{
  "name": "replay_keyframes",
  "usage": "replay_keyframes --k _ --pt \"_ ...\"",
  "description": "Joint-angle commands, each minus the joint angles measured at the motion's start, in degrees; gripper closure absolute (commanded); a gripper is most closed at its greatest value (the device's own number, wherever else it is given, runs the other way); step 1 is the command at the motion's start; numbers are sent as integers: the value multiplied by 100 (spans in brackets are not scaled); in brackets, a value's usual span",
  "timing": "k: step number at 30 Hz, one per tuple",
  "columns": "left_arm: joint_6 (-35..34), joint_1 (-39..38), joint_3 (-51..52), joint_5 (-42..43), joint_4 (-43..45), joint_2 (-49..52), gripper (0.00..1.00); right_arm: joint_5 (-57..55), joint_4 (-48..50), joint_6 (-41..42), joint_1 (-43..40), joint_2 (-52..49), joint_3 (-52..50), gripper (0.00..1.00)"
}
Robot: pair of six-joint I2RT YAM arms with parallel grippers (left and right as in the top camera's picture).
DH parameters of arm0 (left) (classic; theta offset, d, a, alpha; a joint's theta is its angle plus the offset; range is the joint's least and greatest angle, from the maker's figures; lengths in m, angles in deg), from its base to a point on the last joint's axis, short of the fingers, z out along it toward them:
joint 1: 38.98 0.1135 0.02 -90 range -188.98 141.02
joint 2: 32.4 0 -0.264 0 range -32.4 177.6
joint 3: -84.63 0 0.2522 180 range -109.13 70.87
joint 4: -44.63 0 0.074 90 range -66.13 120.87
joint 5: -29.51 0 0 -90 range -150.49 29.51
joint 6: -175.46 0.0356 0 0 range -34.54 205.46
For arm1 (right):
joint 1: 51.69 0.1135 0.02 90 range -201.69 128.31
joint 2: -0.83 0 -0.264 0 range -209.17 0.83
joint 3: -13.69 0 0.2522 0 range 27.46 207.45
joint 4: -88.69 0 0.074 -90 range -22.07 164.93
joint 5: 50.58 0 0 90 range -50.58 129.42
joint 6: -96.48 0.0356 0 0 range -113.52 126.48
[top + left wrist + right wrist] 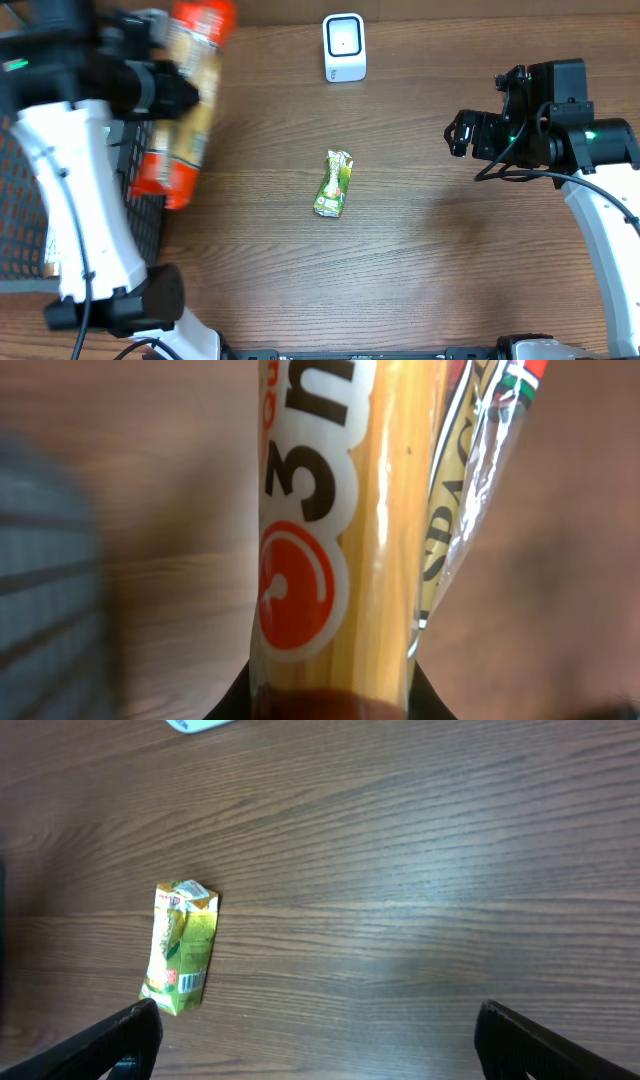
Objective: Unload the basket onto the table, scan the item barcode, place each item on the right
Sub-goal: 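Lift the spaghetti pack out and place it beside the juice pouch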
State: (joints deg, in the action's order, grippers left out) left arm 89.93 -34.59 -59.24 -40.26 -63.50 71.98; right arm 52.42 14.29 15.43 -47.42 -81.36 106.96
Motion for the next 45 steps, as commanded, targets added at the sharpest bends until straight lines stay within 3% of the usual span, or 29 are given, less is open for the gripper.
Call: replay_keyframes --k 1,7,18,19,21,22,24,30,36,37,40,42,45 --pt "-380 -737 1010 2 407 -57 96 17 28 -44 50 9 111 0" --pt "-1794 -1556 3034 -1305 1738 -57 96 17 7 -44 50 9 111 0" --pt "-3329 -2411 5689 -1340 5462 -57 96 20 35 -44 50 9 111 0" --pt "-3403 -2444 5829 -1338 5713 -57 93 17 26 -44 50 9 111 0" --pt "-3456 -2474 6022 -1320 6019 -57 62 17 7 -44 50 9 111 0" --pt "-3449 -2470 6048 -1320 6033 -57 50 17 2 -44 50 9 111 0" --pt "-3294 -2448 6028 -1320 6013 -66 43 17 7 -44 50 9 111 0" --pt "-2857 -2184 5180 -1338 5252 -284 44 17 2 -44 50 9 111 0" --pt "-2155 -1788 3176 -1349 3945 -706 42 17 2 -44 50 9 111 0" --pt "-2055 -1725 2841 -1381 3753 -767 39 17 4 -44 50 9 111 0" --pt "-1714 -1449 1611 -1847 3071 -1001 9 17 2 -44 50 9 111 0" --pt "-1598 -1139 1051 -2354 2667 -1169 0 20 0 -44 50 9 111 0" --pt "-1311 -345 929 -2944 2258 -1379 0 20 -17 -44 50 9 111 0"
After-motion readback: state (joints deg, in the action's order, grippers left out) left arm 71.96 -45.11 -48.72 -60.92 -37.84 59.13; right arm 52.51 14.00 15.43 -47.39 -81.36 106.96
